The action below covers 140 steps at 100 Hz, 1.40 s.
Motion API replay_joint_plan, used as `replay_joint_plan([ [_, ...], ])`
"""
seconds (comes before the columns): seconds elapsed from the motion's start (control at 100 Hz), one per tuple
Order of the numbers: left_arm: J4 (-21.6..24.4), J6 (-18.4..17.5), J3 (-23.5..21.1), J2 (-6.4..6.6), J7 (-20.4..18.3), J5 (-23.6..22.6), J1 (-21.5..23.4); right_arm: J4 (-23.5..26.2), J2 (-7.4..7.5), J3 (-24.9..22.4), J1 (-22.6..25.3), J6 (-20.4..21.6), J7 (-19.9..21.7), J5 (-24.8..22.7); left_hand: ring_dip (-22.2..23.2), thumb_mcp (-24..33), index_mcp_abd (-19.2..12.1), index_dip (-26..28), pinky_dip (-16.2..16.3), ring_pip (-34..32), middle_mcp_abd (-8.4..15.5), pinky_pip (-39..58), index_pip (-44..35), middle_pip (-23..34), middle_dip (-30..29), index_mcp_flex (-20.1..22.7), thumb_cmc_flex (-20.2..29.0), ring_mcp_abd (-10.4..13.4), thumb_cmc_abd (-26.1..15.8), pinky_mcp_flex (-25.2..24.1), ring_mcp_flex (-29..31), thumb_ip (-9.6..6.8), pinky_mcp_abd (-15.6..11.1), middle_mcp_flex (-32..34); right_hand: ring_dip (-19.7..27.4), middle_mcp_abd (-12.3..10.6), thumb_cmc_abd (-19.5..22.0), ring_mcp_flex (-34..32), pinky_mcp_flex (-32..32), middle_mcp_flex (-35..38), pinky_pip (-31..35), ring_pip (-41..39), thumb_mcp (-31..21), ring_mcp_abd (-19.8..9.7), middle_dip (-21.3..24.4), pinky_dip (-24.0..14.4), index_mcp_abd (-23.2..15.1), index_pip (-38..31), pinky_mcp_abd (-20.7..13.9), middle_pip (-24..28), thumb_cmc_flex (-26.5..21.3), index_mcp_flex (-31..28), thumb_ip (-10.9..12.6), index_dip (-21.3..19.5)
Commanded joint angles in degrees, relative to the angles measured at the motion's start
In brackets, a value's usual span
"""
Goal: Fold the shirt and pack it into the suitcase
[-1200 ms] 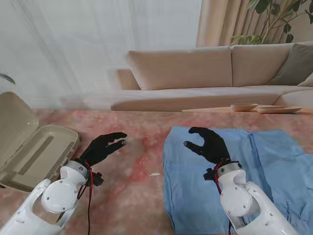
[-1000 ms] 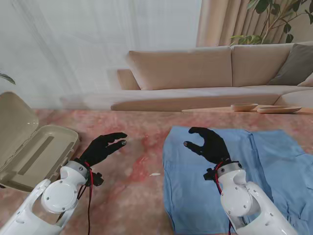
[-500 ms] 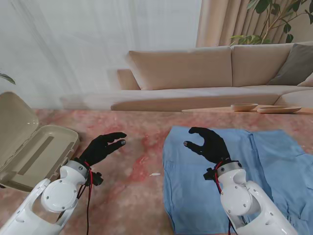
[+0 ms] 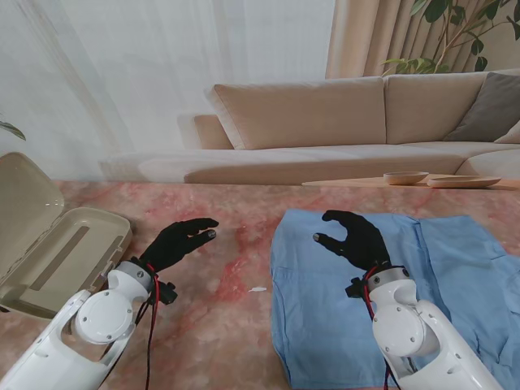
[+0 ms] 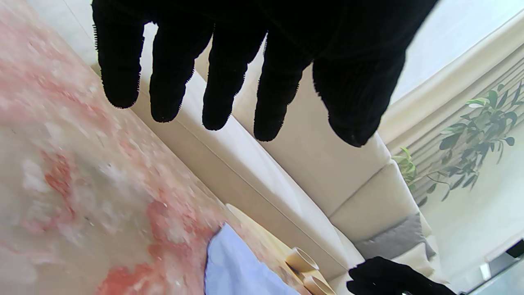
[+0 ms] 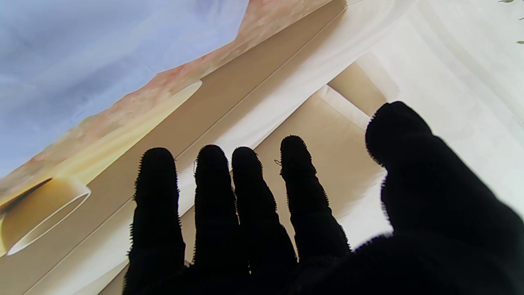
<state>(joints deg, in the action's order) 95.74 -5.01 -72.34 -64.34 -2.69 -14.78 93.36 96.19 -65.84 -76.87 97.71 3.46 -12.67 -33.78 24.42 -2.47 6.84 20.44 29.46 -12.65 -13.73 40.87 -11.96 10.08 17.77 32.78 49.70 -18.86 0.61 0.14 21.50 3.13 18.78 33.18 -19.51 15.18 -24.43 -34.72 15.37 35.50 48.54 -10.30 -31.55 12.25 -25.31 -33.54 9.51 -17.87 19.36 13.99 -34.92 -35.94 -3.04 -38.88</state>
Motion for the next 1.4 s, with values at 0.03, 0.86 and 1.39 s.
replay_joint_plan([
  [0.03,-0.97,-1.75,1.32,0.29,-2.72,0.08,-3.41,0.97,0.82,-2.59,1.51,-0.59,2.53,-1.64,-0.57,-0.04,-0.26,-0.30,-0.53,0.82,-0.05,0.48,1.06,-0.53,0.00,0.27,0.53,1.02,-1.80,-0.04,-1.60,-0.26,-0.75,-1.02,-0.16,0.44,0.20,2.21,-0.47,-1.71,0.64,0.97,0.54,0.04,0.51,-0.26,-0.14,0.78,-0.91,-0.36,-0.29,1.29,2.21,0.41],
  [0.86,-17.89,-11.60,25.07,-2.70,-8.11,13.50,-28.16,0.17,2.25,-20.00,6.70,-4.09,5.85,-12.47,0.08,-0.02,0.06,-0.25,0.09,-0.24,0.00,2.56,0.84,0.73,0.51,-0.43,1.04,0.88,-2.49,0.22,-1.16,-0.30,-1.35,-1.33,0.03,0.31,0.00,3.29,-1.05,-2.15,0.05,1.42,0.13,-0.15,0.42,-0.23,-0.14,0.67,-1.09,-0.31,-0.23,1.48,2.20,0.31],
  [1.39,-30.15,-17.90,37.90,-6.75,-12.05,20.83,-37.67,-5.25,2.41,-23.28,5.79,-9.21,3.93,-16.25,0.54,0.00,0.59,-0.31,0.09,-0.87,-0.09,3.42,0.96,1.45,0.83,-1.45,1.25,0.58,-3.12,0.00,-1.49,-0.34,-1.90,-2.24,1.38,0.43,-0.10,8.85,-4.17,-4.10,-2.49,3.92,-0.18,-0.70,0.54,0.10,0.08,0.80,-2.14,-0.81,-0.40,1.80,2.14,0.26],
])
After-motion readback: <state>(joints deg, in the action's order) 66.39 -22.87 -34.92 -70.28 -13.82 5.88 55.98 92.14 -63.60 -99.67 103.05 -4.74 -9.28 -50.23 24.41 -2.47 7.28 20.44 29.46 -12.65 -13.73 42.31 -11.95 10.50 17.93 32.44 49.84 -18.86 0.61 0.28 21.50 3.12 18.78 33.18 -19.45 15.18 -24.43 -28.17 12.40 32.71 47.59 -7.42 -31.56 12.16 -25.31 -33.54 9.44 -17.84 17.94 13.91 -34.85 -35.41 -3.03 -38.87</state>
